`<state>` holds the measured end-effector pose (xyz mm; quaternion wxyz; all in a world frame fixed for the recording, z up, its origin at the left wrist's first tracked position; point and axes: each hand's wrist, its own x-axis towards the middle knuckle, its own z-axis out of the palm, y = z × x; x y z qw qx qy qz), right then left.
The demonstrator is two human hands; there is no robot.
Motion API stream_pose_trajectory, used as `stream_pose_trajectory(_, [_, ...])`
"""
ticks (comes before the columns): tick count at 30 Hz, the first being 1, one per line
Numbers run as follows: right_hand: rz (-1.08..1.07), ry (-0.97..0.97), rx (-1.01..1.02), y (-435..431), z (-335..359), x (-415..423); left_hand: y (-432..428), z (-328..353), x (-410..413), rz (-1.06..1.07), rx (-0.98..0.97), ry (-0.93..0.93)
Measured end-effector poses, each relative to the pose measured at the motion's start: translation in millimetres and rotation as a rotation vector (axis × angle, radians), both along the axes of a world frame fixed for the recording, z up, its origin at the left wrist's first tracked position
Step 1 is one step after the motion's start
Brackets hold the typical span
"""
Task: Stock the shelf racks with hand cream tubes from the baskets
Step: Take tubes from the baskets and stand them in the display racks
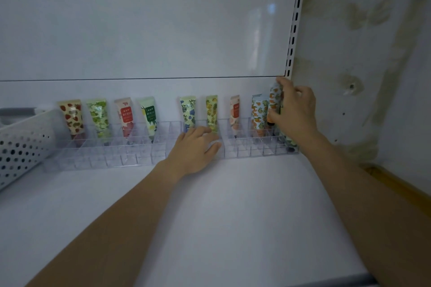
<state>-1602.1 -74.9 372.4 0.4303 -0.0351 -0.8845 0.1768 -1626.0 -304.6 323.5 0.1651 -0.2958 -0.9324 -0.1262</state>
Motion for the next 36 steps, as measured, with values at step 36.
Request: stream_pose_trajectory(36, [-0.128,-0.158,0.16,19,-12,-1,8,3,7,0.039,0.065,0.048])
